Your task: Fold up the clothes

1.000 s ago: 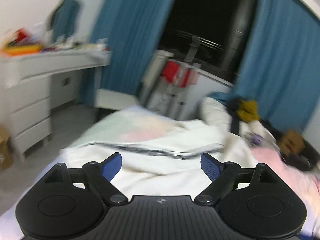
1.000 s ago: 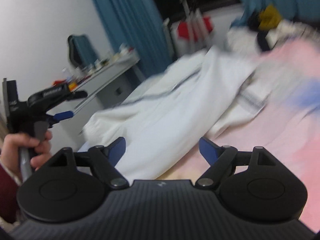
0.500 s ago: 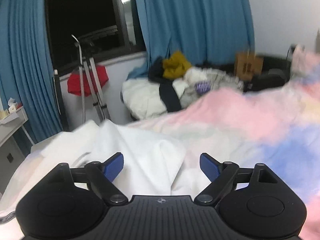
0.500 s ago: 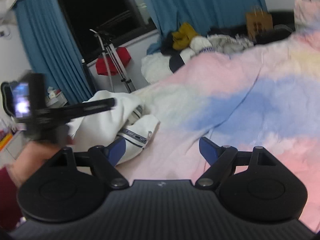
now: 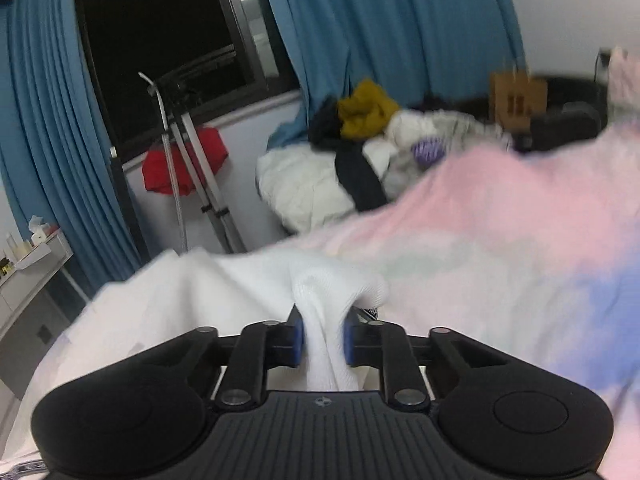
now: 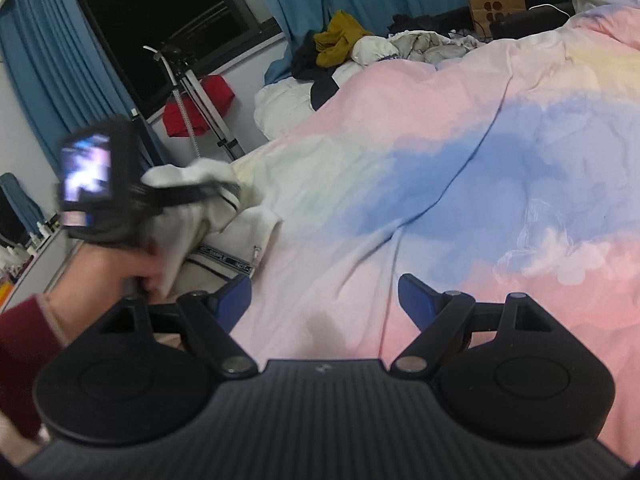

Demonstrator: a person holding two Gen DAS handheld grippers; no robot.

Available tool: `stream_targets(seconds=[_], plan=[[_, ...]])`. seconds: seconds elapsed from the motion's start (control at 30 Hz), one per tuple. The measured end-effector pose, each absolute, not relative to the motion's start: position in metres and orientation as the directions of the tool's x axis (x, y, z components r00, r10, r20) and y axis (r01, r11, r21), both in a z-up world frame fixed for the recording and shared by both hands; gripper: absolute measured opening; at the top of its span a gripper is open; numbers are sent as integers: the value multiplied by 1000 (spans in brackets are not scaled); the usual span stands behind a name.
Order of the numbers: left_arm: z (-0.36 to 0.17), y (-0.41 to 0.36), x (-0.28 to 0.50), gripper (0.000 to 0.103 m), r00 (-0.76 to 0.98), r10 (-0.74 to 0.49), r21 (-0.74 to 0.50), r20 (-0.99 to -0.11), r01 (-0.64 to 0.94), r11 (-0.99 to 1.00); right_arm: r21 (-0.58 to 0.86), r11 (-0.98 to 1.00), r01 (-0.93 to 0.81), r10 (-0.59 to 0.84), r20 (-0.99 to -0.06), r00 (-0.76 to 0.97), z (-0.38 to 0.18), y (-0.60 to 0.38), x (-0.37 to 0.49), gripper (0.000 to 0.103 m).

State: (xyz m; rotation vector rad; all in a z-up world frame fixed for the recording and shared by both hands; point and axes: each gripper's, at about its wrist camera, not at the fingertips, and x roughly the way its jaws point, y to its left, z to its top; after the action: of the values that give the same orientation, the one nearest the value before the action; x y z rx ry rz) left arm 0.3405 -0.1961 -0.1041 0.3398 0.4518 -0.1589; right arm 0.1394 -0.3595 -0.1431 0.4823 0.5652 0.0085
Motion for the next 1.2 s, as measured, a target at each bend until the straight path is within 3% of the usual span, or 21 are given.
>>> stream_targets(seconds=[0.27,0.47,0.57,0.63,0.77,0.93,1.07,1.2], plan=[[-1,-128,219,15,887,-295,93,-355,347,933,484,871,90,164,-457,875,-135,-354,128,82],[6,-54,117,15,859,-391,-65,-331,393,917,643,765,24,259,-342,903,-118,-359,101,82],[-18,-22,84,14,851,-368,-116,-375,351,929,713,701,11,296,-305,905,-114,-361,88,84],[-28,-10,77,13,867,-285,-70,-409,282,957,772,636,-4,339,-275,900,-116,-362,83,84],[-28,22,82,13,860,-250,-190,-445,182,965,879,475,-23,449,-221,866,-133,-356,88,84],[-29,40,85,14,854,-267,-185,-446,203,961,937,349,-22,574,-195,795,-159,-334,116,84],[-38,37,92,14,840,-284,-167,-462,232,958,918,395,-39,571,-213,793,-157,-321,130,84],[-43,19,93,14,820,-293,-145,-491,255,956,954,298,-31,584,-157,796,-160,-324,146,84]])
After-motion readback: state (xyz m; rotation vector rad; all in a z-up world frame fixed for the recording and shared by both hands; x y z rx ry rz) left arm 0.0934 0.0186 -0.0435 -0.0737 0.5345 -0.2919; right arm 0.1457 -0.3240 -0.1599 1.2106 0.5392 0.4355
